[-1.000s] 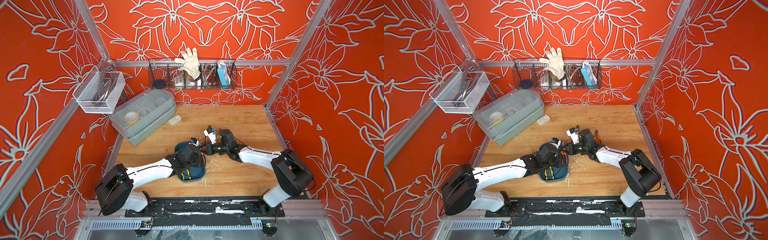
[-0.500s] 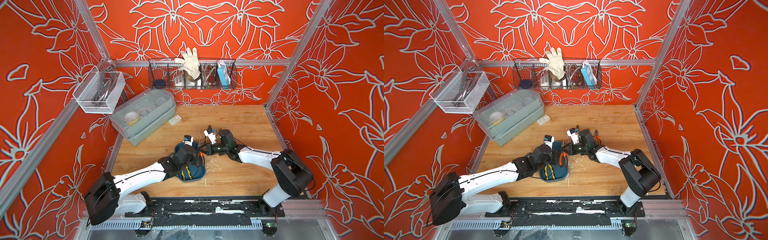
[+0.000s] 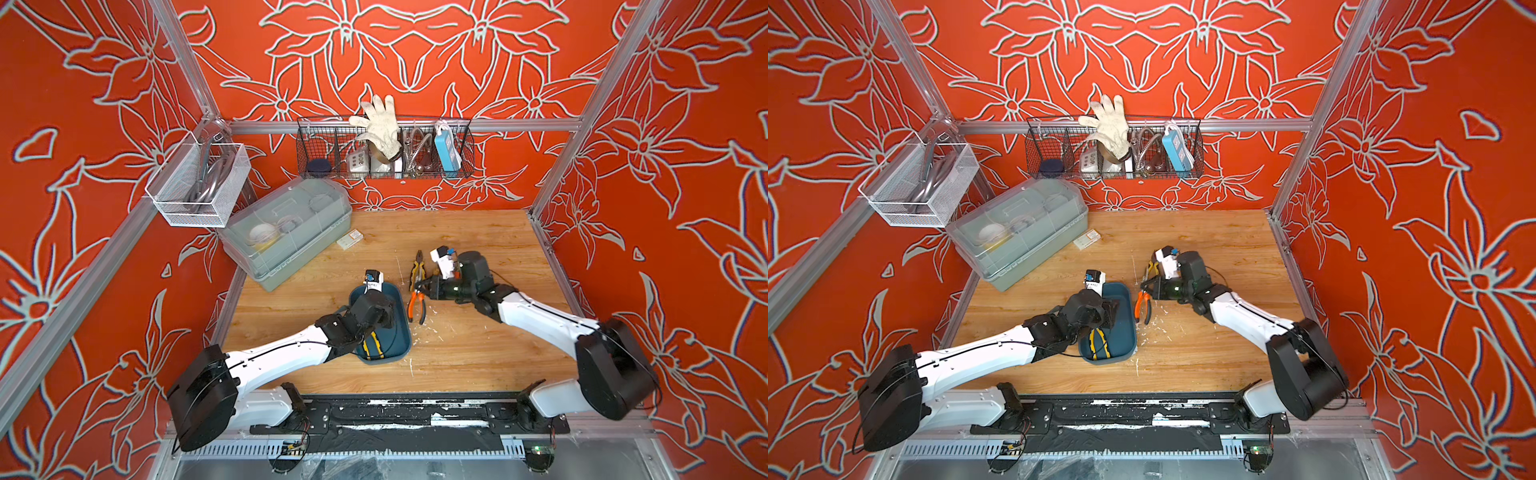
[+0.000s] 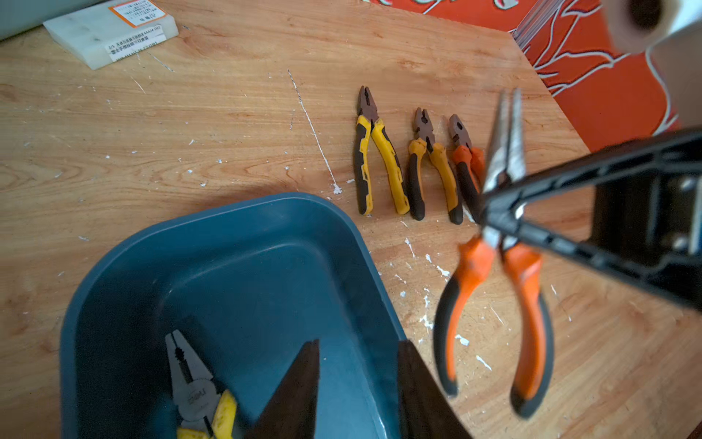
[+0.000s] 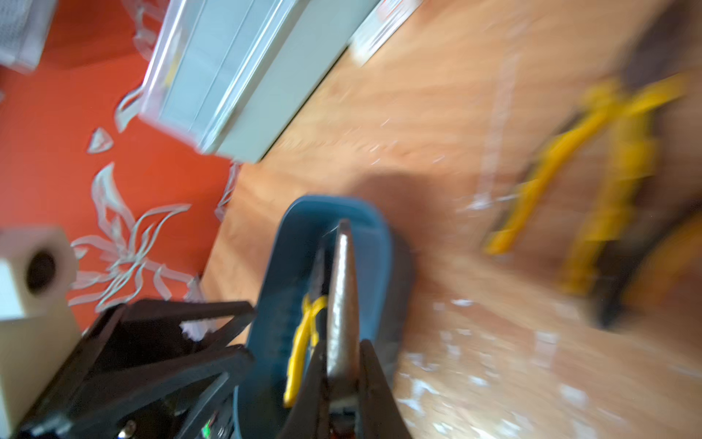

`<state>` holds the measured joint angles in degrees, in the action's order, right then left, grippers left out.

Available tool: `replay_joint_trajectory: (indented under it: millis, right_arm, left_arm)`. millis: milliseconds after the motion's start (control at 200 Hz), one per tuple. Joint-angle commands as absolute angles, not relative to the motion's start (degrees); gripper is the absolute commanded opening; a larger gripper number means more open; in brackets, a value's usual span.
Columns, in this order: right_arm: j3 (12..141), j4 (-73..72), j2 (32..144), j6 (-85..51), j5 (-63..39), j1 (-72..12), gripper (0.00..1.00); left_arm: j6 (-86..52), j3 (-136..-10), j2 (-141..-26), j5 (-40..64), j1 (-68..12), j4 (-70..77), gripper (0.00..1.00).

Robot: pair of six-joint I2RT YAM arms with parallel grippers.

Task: Take the pliers out of the storage box
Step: Place the pliers at the center of the board.

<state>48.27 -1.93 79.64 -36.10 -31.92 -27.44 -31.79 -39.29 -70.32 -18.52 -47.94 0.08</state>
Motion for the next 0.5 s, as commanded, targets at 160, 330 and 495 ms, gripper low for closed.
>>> replay_joint_trajectory:
  millis: [160,330,495]
  right_arm:
    - [62.64,31.06,78.86,-21.67,-7.26,-13.78,0.0]
    - [69.37,37.57,86.75,-19.71,-3.89,-7.39,0.0]
    - [76.0,40.21,97.08,-18.33,-4.23,-5.09,0.0]
  left_arm:
    - [-32.22,-38.75,-70.55,-18.35,-47.59,0.75,0.36]
    - [-32.75,-39.29,-72.02,-16.75,-47.46,0.88,0.35]
    - [-32.88,-40.1,-73.31,-15.64,-47.47,0.54,0.35]
